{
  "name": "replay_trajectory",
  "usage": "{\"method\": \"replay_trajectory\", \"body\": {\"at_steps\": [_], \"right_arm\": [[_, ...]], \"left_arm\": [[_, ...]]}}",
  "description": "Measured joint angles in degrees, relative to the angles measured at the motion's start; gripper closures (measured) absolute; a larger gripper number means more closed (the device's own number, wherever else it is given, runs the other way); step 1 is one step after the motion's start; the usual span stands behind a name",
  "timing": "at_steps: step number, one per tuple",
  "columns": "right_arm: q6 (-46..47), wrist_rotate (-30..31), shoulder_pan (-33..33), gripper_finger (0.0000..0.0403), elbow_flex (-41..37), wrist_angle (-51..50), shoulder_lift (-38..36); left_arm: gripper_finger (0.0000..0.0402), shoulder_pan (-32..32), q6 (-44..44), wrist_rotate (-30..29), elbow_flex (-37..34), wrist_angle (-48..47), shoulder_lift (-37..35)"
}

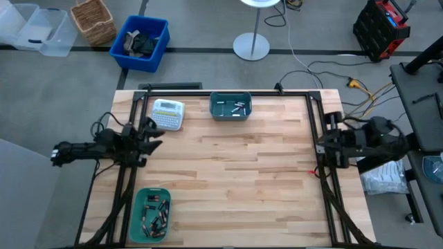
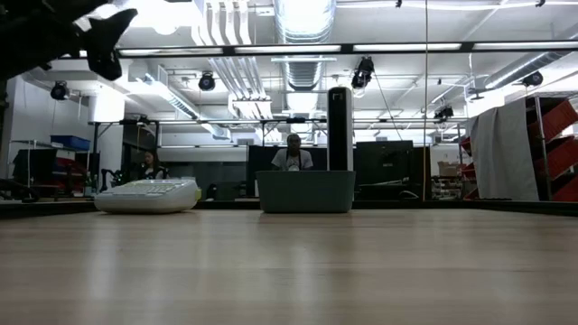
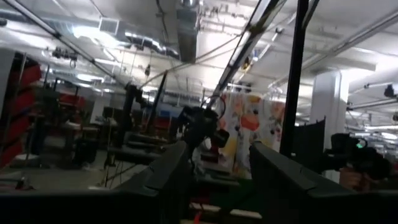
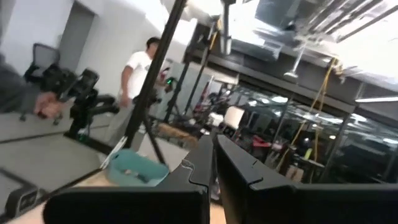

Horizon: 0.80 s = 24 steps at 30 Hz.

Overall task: Sort batteries
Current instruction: Return to Home Position

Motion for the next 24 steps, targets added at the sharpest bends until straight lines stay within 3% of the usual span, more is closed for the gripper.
{"method": "replay_trajectory", "body": {"at_steps": [7, 20, 24], "right_arm": [[-3.0, -0.4, 0.0, 0.039, -6.8, 0.7, 0.0], [-0.1, 0.3, 0.0, 0.039, -26.7, 30.2, -0.1], [1.5, 2.9, -0.2, 0.039, -27.7, 29.2, 0.0]], "left_arm": [[0.0249, 0.0, 0.5, 0.3, -0.1, -4.5, 0.5], [0.0249, 0.0, 3.2, 0.3, -0.1, -6.8, 0.9], [0.0249, 0.0, 3.5, 0.4, -0.1, -6.9, 0.9]]}}
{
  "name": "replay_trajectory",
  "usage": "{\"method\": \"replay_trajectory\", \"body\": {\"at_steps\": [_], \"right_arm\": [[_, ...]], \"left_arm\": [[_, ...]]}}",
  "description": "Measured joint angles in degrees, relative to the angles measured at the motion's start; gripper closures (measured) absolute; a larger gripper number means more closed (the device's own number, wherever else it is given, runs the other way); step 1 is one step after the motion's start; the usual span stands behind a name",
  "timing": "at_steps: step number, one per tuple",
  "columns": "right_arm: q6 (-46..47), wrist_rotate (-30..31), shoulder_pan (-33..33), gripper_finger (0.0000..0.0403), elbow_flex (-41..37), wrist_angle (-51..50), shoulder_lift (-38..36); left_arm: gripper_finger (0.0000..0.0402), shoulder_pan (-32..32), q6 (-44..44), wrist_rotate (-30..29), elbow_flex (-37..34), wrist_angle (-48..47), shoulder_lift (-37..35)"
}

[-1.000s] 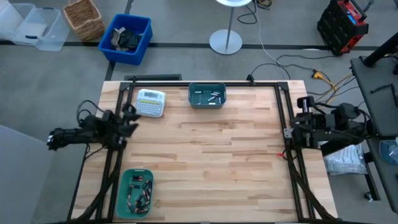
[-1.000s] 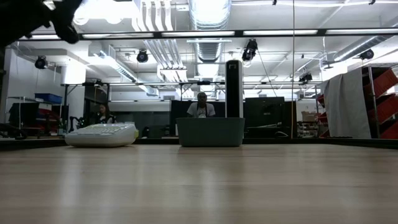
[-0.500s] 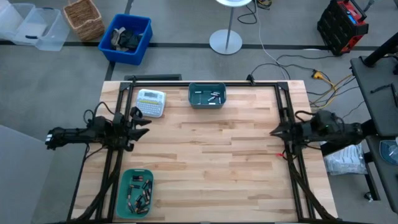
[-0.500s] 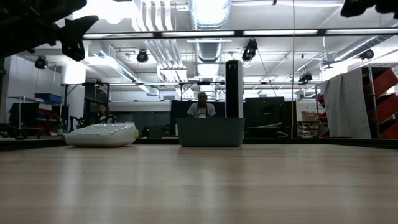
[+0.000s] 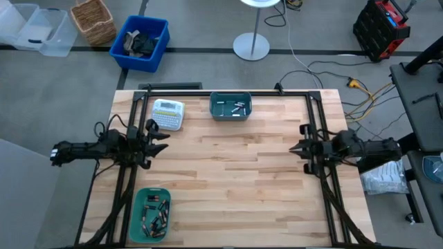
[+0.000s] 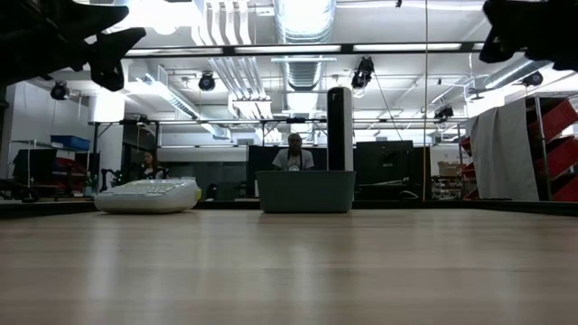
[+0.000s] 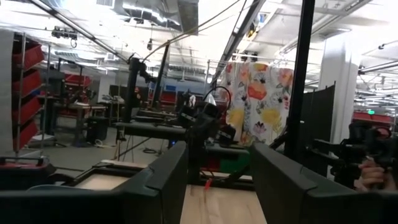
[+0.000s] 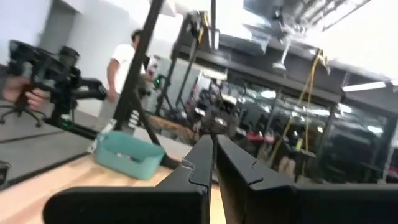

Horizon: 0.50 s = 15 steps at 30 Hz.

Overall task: Sort batteries
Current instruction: Return to Home Position

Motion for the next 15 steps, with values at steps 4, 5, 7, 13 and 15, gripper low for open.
{"method": "replay_trajectory", "body": {"at_steps": [4, 5, 7, 13, 15], "right_arm": [[-0.1, 2.7, -0.3, 0.039, 0.0, 0.0, 0.0], [0.0, 3.6, -0.3, 0.039, 0.0, -0.1, 0.0], [0.7, 6.3, -0.3, 0.039, 0.0, -2.0, 0.0], [2.5, 9.6, -0.3, 0.039, 0.0, -8.6, 0.0], [2.5, 9.5, -0.3, 0.039, 0.0, -8.5, 0.0]], "left_arm": [[0.0249, 0.0, 0.0, 0.0, 0.0, -0.4, 0.4], [0.0249, 0.0, 0.0, 0.0, 0.0, -0.5, 0.6], [0.0249, 0.0, 0.0, 0.0, 0.0, -0.8, 1.1], [0.0249, 0.0, 0.4, 0.0, 0.0, -4.5, 1.7], [0.0249, 0.0, -0.9, 0.0, 0.0, -6.4, 1.7]]}}
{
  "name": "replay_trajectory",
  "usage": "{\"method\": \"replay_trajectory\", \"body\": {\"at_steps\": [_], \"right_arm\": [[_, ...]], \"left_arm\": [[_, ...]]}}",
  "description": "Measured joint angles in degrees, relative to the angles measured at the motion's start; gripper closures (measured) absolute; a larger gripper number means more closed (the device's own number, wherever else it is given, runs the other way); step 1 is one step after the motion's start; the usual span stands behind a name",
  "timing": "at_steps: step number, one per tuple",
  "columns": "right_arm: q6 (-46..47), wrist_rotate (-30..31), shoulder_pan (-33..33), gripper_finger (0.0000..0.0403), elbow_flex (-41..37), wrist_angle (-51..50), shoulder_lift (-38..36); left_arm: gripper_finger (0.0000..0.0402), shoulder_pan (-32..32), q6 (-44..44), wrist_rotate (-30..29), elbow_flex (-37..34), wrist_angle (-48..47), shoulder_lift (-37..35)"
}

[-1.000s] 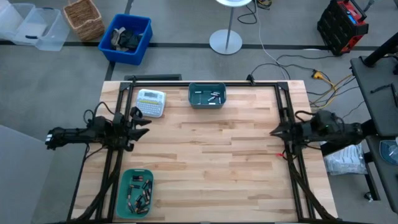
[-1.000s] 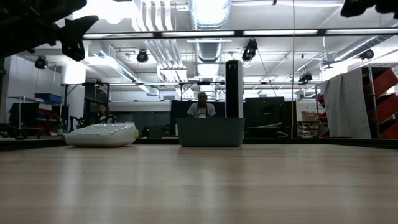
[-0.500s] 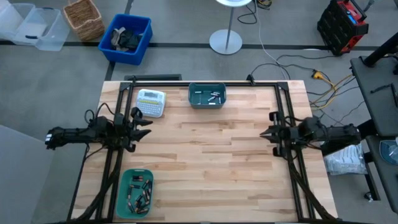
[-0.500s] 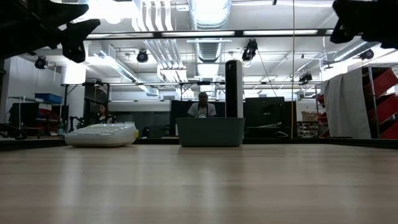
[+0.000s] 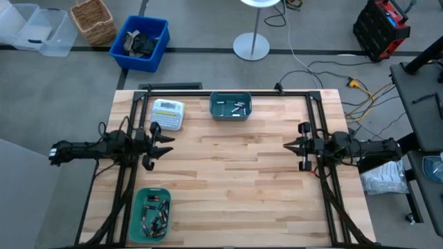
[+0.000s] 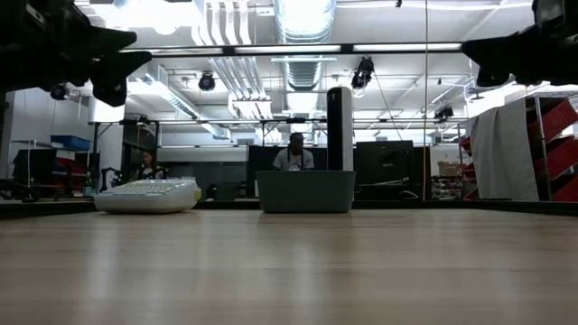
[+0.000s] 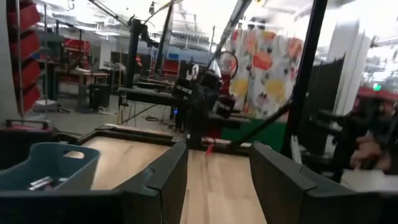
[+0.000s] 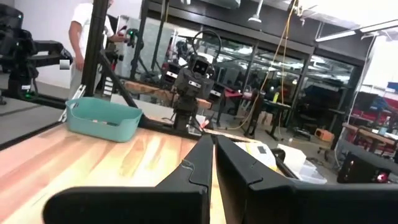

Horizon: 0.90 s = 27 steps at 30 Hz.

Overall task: Sort batteries
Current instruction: Return to Home Position

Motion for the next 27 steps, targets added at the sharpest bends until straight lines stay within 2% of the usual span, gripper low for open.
{"method": "replay_trajectory", "body": {"at_steps": [3, 11, 27], "right_arm": [[0.9, 0.0, 0.0, 0.039, 0.0, 0.1, 0.1], [6.5, -0.1, 0.0, 0.039, 0.0, 0.0, 1.1], [6.0, -0.1, 0.0, 0.039, 0.0, -0.1, 1.2]], "left_arm": [[0.0249, 0.0, -2.5, 0.0, 0.0, 0.6, -0.1], [0.0249, 0.0, -2.7, 0.0, 0.0, 0.2, 0.5], [0.0249, 0.0, -2.7, 0.0, 0.0, 0.3, 1.5]]}}
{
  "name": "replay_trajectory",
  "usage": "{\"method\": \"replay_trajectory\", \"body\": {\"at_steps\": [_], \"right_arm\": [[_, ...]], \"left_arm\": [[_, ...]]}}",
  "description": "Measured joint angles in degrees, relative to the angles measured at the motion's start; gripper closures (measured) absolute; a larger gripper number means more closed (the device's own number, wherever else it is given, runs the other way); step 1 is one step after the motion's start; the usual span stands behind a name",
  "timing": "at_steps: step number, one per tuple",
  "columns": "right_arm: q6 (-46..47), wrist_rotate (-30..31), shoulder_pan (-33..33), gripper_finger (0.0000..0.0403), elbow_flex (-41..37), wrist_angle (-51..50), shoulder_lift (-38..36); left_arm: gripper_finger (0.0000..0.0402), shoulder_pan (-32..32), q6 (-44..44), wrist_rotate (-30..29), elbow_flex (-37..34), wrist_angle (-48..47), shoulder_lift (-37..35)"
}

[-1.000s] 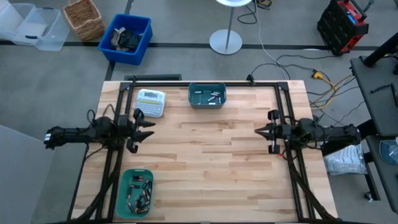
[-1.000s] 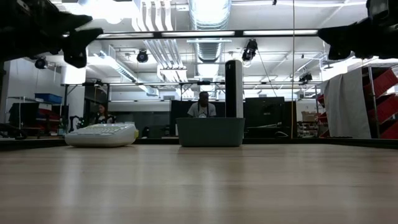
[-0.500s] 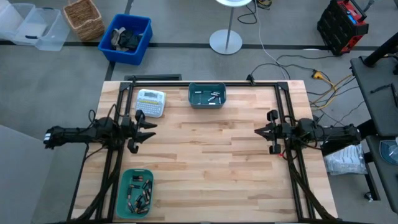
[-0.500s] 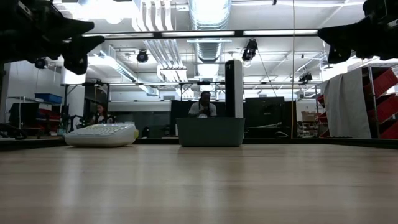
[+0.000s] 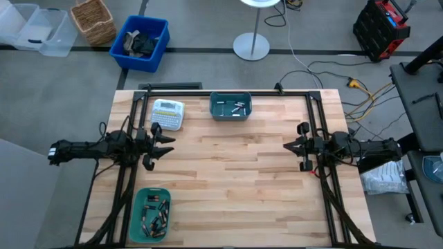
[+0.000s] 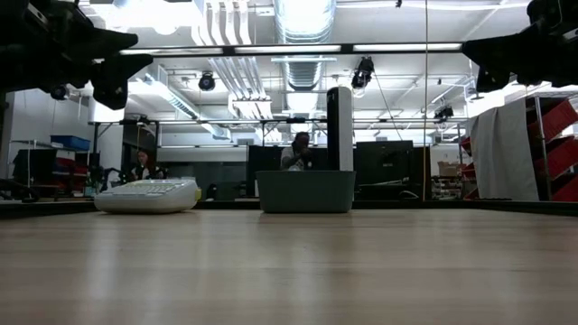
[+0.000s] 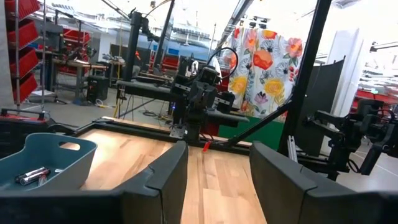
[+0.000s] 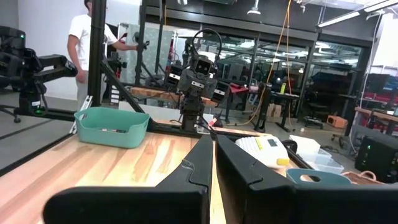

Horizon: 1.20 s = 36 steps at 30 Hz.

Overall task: Sort batteries
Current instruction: Return to Home Position

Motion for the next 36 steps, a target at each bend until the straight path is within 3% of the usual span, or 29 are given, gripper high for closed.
{"method": "replay_trajectory", "body": {"at_steps": [20, 27, 36], "right_arm": [[0.2, -0.1, 0.0, 0.039, 0.0, 0.0, 0.0], [8.9, -0.3, 0.0, 0.039, 0.0, 0.0, 0.0], [9.0, -0.3, 0.0, 0.039, 0.0, 0.0, 0.0]], "left_arm": [[0.0249, 0.0, 0.0, 0.0, 0.0, -0.2, 0.0], [0.0249, 0.0, 0.0, 0.0, 0.0, -0.2, 0.0], [0.0249, 0.0, 0.0, 0.0, 0.0, 0.0, 0.0]]}}
